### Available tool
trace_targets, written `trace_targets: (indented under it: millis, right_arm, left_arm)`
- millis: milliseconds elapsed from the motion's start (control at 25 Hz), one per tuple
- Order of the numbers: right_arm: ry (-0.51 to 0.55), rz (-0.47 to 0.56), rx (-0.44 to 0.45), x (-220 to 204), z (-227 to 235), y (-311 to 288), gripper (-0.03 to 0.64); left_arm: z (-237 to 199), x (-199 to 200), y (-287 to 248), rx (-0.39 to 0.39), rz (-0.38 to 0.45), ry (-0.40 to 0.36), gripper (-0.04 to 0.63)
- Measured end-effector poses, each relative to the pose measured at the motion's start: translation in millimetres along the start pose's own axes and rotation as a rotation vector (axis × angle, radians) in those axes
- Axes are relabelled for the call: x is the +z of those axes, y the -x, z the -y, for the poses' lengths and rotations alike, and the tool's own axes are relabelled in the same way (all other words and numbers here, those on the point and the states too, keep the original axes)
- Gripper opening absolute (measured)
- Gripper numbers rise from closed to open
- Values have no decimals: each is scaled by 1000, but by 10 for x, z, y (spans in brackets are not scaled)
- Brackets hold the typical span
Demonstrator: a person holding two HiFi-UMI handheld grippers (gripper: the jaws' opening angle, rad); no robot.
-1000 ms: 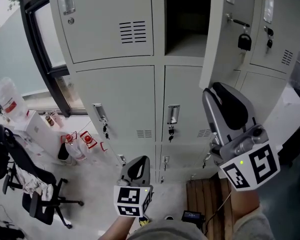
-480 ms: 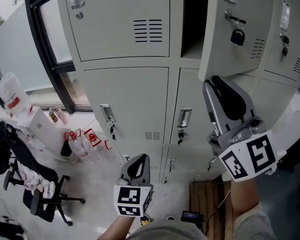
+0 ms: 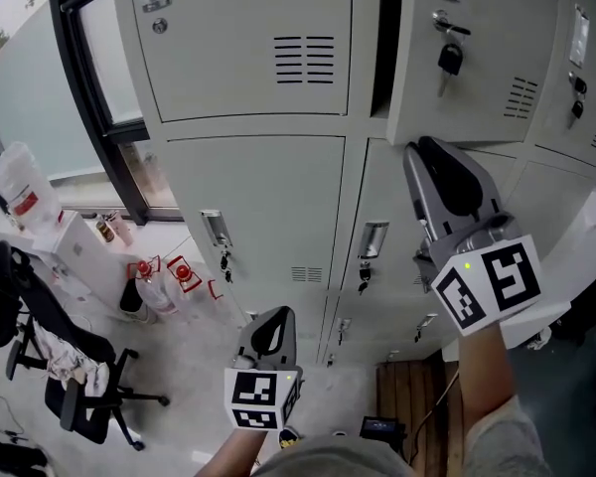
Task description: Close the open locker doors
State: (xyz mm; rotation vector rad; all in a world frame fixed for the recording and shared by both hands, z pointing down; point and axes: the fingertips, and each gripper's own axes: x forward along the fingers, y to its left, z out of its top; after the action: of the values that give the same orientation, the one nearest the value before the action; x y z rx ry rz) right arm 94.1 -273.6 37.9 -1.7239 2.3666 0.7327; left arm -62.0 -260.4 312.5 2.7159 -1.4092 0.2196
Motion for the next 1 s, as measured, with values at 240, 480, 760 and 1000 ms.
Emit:
trace_targets:
  millis: [240, 480, 760, 1000]
  right_arm:
    - [1, -8, -19, -119, 66, -192, 75]
    - [11, -15, -39, -219, 118, -321, 75]
    - [22, -19, -62, -286, 182, -413, 75]
    - [6, -12, -83, -314, 234, -436, 75]
  left_arm:
    - [-111, -21, -52, 14, -8, 8, 9]
    - [-203, -66, -87, 23, -19, 16, 9]
    - [-267, -107, -137, 23, -31, 23, 9]
    - [-291, -103, -155, 24, -31, 25, 9]
